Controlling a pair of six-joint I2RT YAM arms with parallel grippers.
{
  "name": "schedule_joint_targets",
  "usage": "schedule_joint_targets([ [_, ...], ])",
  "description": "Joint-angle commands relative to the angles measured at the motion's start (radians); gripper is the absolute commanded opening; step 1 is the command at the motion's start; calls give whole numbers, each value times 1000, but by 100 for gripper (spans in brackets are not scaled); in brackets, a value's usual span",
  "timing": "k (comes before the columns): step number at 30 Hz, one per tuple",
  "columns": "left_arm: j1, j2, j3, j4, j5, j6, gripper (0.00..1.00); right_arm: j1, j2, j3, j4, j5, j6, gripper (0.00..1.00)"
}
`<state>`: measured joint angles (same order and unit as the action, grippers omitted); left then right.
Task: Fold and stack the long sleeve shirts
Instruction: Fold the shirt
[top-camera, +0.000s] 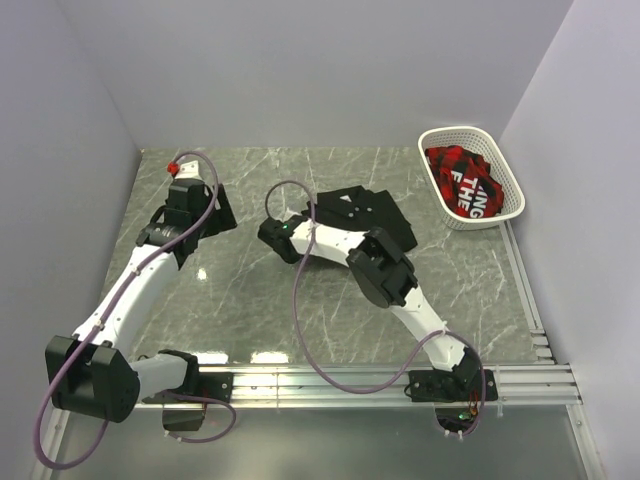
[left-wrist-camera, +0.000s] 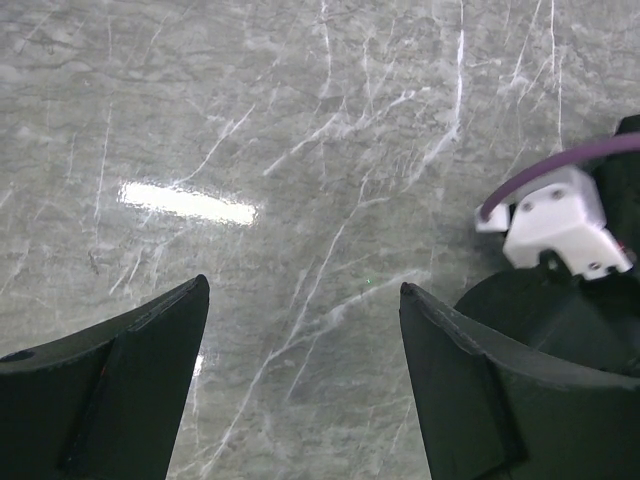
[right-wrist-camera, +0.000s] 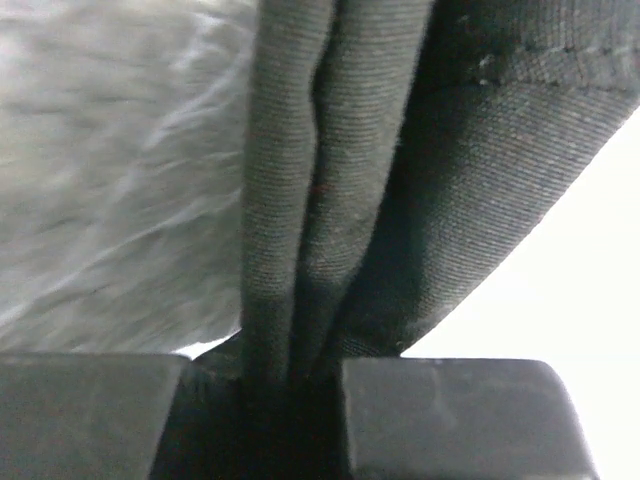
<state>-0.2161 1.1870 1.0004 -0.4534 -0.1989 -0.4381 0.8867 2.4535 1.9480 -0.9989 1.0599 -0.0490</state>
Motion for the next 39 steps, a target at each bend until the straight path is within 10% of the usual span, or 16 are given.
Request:
schedule_joint_targets([
  [1,15,-38,-9,32,21,-17,83,55,41,45,-41,0,38,15],
  [5,32,-41,-13,36,39,-25,83,107,35,49,-61,-58,46,44],
  [10,67,-50,-19,50,96,-47,83,181,-28,55,-72,-129,47,57],
  [25,139,22,-8,104,289,-180,83,218,-462,-196,98,-464,109,61],
  [39,-46,393,144,209,458,-338,83,-236,-891,-694,474,-1035,297,59],
])
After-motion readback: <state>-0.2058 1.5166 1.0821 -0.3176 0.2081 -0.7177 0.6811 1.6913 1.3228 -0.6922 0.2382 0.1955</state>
